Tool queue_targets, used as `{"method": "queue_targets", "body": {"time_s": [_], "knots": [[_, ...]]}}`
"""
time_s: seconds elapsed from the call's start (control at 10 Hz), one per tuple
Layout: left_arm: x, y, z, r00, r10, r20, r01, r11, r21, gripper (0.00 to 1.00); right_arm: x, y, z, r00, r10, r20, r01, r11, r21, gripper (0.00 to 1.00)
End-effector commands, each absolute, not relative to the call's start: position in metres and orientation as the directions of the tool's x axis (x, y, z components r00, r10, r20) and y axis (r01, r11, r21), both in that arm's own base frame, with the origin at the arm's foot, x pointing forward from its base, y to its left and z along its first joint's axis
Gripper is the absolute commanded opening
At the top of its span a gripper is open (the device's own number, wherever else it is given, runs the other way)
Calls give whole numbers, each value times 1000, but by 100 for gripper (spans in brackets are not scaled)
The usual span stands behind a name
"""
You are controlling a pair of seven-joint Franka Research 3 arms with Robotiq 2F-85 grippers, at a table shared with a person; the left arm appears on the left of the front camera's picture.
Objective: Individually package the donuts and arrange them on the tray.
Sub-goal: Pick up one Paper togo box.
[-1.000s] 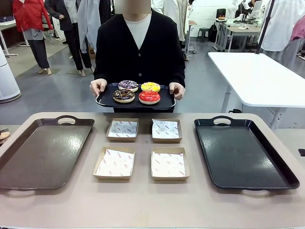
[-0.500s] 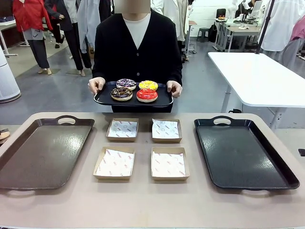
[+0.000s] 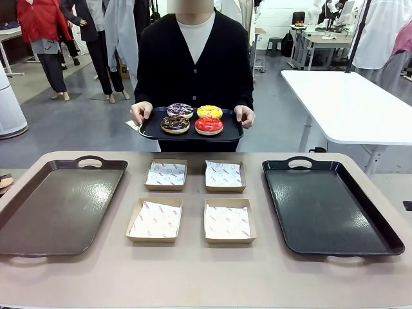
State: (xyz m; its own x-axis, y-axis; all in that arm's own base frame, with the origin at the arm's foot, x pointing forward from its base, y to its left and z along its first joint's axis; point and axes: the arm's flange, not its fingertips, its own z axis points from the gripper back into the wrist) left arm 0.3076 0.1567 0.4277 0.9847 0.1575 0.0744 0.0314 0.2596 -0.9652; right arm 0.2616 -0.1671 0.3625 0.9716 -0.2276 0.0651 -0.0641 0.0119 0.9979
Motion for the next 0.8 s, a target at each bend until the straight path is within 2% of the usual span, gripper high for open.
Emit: {"method": "queue_targets", "body": {"time_s": [0.0, 0.2, 0.4, 0.7], "knots": [[323, 142, 436, 992, 95, 87, 49, 350, -935, 100, 260, -167, 363, 971, -229, 73, -75, -2, 997, 100], [359, 97, 473, 997, -29, 70, 75, 554, -829, 100, 260, -167, 363, 971, -229, 73, -75, -2, 997, 100], [402, 39, 517, 993, -118, 31, 111, 764, -636, 100, 260, -167, 363, 971, -229, 73, -75, -2, 997, 100], [452, -39, 534, 992, -122, -30, 103, 927, -361, 100, 260, -167, 363, 971, -229, 73, -75, -2, 997, 100]]}}
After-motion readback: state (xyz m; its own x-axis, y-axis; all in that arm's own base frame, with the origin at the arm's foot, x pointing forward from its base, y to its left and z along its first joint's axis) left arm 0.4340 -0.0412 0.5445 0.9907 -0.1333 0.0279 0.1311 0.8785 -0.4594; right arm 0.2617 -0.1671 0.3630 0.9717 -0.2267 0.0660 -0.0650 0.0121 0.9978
